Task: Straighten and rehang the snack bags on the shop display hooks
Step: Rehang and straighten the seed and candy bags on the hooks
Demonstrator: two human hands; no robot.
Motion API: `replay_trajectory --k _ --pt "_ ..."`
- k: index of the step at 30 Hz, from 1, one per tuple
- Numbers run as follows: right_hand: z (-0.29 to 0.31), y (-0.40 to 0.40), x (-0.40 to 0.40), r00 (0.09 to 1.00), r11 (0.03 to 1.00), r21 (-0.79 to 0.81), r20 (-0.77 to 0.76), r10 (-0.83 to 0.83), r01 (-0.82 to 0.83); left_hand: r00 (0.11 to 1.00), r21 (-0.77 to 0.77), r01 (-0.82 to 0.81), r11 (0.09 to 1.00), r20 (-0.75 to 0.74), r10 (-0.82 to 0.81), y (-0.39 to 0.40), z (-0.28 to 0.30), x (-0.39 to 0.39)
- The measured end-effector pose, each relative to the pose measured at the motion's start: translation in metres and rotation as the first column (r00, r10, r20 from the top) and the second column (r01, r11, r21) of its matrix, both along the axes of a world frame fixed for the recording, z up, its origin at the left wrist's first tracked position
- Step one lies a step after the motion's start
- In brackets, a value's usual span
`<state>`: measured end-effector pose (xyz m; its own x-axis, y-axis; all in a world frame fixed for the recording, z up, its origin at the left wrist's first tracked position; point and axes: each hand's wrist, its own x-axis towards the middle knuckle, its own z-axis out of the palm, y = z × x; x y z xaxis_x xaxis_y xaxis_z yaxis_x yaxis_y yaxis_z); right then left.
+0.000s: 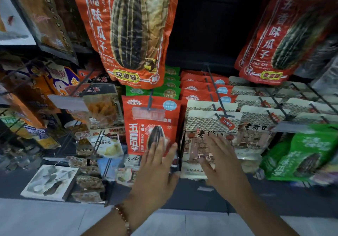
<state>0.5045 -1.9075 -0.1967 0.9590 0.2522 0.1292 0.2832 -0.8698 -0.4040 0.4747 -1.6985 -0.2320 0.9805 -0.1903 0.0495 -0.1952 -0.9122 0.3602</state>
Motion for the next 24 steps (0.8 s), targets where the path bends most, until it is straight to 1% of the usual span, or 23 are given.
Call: replay_trajectory --k 2,6,10,14,18,21,22,24 --pt "0.006 -0.017 -0.002 0.998 0.998 0.008 -0.001 -0.069 0.069 0.999 0.006 0.030 1.000 -0.013 -0.030 -0.020 0.010 -0.002" --pt "0.019 -0.043 0.000 0.988 0.988 -0.012 -0.024 -0.153 0.152 0.995 0.018 0.100 0.995 0.014 -0.100 -0.046 0.026 0.015" --pt "0.032 -0.058 0.004 0.981 0.981 -0.018 -0.039 -0.192 0.192 0.993 0.063 0.096 0.993 0.067 -0.100 -0.061 0.045 0.040" --pt "0.045 -0.063 0.019 0.989 0.988 -0.039 -0.007 -0.148 0.148 0.992 0.073 0.048 0.996 0.116 -0.057 -0.069 0.063 0.063" --pt "0.050 -0.062 0.041 0.997 0.998 -0.042 0.067 -0.045 0.047 0.994 0.109 0.044 0.993 0.091 -0.054 -0.072 0.068 0.080" --pt "0.047 -0.061 0.061 0.998 0.997 -0.083 0.065 0.006 0.000 0.996 0.122 0.036 0.992 0.080 -0.046 -0.072 0.067 0.090" --pt "0.045 -0.061 0.068 0.998 0.997 -0.082 0.063 0.018 -0.012 0.996 0.119 0.039 0.992 0.072 -0.047 -0.072 0.067 0.092" --pt "0.042 -0.062 0.080 0.997 1.000 -0.004 0.077 0.026 -0.026 0.997 0.089 0.039 0.995 0.062 -0.045 -0.074 0.067 0.096"
